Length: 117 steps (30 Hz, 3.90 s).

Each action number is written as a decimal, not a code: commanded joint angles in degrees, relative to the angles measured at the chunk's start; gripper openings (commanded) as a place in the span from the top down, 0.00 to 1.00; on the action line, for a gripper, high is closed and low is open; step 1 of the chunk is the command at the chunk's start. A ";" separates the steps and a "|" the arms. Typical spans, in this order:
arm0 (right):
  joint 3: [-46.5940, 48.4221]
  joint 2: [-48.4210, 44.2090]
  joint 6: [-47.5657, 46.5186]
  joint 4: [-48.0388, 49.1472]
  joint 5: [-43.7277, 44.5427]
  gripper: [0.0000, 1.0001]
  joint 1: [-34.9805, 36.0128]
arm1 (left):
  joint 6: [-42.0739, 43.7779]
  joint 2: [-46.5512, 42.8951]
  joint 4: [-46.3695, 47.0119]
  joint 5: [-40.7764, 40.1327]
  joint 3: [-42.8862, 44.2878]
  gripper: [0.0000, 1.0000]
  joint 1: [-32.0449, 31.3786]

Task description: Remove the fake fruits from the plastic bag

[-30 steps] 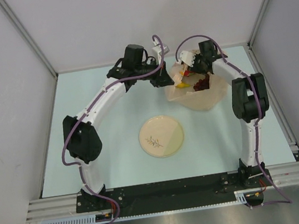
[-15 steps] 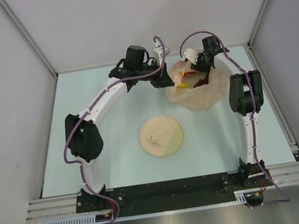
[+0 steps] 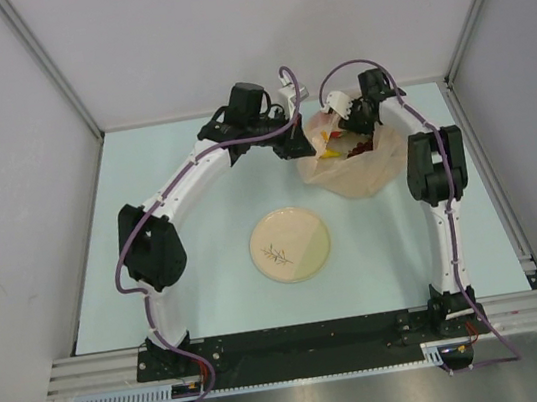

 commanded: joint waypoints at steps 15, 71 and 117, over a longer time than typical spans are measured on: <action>-4.65 -2.58 0.32 2.23 -2.18 0.52 -0.57 | 0.89 0.36 0.72 -0.05 2.33 1.00 -0.41; -1.14 -2.51 -3.45 9.01 -4.29 0.45 -1.36 | -2.89 1.68 8.81 -2.34 10.58 1.00 -0.32; -27.14 -33.16 18.15 -3.82 -12.01 1.00 5.23 | -0.69 -2.00 8.54 -16.74 -2.22 1.00 0.65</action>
